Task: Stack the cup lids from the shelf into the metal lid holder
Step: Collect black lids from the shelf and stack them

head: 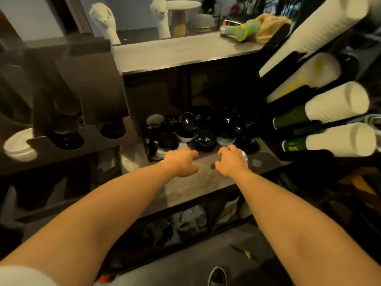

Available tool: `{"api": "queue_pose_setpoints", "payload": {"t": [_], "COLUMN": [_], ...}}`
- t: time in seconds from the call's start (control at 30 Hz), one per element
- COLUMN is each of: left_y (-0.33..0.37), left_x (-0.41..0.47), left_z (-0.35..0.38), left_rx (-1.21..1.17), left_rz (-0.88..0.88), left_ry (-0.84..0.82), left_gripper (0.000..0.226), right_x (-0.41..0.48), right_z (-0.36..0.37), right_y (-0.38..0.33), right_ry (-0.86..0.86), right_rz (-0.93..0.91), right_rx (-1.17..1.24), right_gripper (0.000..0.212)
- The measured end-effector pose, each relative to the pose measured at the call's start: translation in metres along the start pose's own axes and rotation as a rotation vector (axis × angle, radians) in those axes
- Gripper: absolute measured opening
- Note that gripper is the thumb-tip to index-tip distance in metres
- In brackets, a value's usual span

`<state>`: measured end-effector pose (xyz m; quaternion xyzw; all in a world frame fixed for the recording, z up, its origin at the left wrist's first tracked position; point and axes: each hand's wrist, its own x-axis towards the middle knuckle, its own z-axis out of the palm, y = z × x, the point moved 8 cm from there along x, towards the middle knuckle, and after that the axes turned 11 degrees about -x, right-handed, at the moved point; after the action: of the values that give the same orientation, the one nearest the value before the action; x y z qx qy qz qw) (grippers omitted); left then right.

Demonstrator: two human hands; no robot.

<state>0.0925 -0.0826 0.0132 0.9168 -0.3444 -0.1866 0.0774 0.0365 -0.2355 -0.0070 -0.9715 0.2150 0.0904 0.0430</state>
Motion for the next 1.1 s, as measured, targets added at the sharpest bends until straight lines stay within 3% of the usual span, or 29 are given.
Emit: {"api": "queue_pose_setpoints", "payload": {"t": [0.17, 0.27, 0.37, 0.5, 0.63, 0.8, 1.1], "left_y": [0.024, 0.027, 0.028, 0.025, 0.021, 0.017, 0.022], "left_x": [0.064, 0.096, 0.121, 0.138, 0.146, 0.151, 0.148], "left_z": [0.014, 0.023, 0.035, 0.043, 0.053, 0.053, 0.044], "left_rx": [-0.02, -0.045, -0.053, -0.04, -0.027, 0.024, 0.04], "left_rz": [-0.038, -0.069, -0.116, -0.215, -0.263, -0.299, -0.194], "left_ry": [-0.026, -0.045, -0.073, -0.069, -0.06, 0.017, 0.123], "left_gripper": [0.063, 0.069, 0.071, 0.057, 0.043, 0.033, 0.029], "right_x": [0.035, 0.046, 0.054, 0.065, 0.073, 0.08, 0.089], "right_z": [0.023, 0.042, 0.062, 0.07, 0.079, 0.077, 0.061], "right_y": [0.055, 0.072, 0.076, 0.068, 0.057, 0.055, 0.058], "right_ry": [-0.096, -0.146, -0.173, -0.126, -0.154, -0.199, -0.131], "right_rz": [0.105, 0.093, 0.059, 0.032, 0.025, 0.024, 0.024], "right_rx": [0.032, 0.039, 0.077, 0.149, 0.278, 0.245, 0.237], "right_gripper": [0.057, 0.074, 0.077, 0.08, 0.096, 0.105, 0.104]}}
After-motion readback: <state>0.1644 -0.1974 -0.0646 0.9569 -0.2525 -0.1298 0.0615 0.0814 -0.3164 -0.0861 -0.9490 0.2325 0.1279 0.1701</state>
